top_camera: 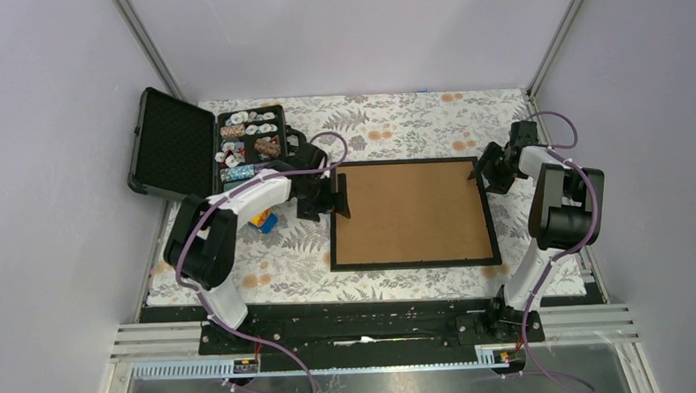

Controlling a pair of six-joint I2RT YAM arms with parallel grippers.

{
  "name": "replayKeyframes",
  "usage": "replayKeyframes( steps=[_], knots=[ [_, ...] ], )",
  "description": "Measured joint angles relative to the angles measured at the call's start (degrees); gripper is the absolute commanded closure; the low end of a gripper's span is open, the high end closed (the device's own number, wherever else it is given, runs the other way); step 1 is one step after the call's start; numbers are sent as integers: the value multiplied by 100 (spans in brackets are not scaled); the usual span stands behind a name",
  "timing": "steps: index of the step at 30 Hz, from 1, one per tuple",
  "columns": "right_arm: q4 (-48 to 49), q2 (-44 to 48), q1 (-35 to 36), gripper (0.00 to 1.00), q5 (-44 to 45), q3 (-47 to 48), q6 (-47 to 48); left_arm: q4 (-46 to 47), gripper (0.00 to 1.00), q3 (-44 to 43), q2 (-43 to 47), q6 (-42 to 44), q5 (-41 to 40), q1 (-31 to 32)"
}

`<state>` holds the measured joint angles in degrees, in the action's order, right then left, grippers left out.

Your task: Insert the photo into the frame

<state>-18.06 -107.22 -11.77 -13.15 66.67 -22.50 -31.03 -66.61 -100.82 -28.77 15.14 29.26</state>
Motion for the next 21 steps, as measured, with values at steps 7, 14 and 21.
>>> replayKeyframes(
  steps=[7, 14, 21],
  knots=[
    [50, 13, 9, 32, -13, -44, 114, -553, 28, -66, 245, 291, -7, -415],
    [122, 37, 9, 33, -48, -87, 157, -691, 52, -229, -4, 348, 68, -431],
    [197, 68, 11, 33, -74, -140, 184, -651, 53, -179, -188, 330, 116, -435]
  ],
)
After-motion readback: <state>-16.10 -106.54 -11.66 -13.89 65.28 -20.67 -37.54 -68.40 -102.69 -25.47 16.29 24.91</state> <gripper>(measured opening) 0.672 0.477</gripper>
